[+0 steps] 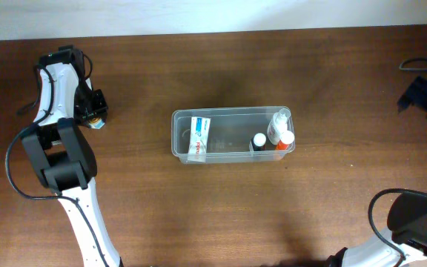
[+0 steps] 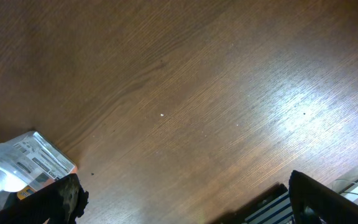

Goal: Pack container
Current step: 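Lift the jar and carry it over the container's middle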

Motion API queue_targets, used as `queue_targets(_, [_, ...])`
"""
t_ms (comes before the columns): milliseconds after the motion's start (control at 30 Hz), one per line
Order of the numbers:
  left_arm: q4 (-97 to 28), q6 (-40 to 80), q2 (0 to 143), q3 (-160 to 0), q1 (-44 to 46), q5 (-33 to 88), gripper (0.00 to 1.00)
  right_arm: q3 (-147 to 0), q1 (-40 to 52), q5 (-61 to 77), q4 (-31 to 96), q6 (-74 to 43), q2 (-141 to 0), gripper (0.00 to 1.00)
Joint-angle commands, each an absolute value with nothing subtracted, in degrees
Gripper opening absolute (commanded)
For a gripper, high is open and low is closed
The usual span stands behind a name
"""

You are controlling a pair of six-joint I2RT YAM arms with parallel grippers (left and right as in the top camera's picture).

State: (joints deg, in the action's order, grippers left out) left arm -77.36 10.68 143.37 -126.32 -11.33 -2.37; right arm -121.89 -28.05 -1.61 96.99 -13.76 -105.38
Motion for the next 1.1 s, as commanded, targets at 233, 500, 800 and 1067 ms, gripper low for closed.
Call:
queue_targets(233, [-85.84,10.59,144.29,-140.18,-10.94,-2.79,0.32,-122.8,-28.14,-1.52,97.3,-14.46,-105.01,0.98])
queue_targets(500, [-94.78,10.57,144.27,-155.52,-6.98,0.36,0.31,-122.8,-28.14,-1.52,97.3,-14.46,-105.01,0.98])
queue_targets(800, [-96.73,7.99,140.59,-161.4,10.2,5.82,0.31,-122.8,-28.14,-1.52,97.3,-14.46,-105.01,0.99])
queue_targets(1067, [-96.73,5.23,138.28,-161.4,23.66,5.15,0.32,-122.8,-28.14,-1.52,97.3,-14.46,-105.01,0.98])
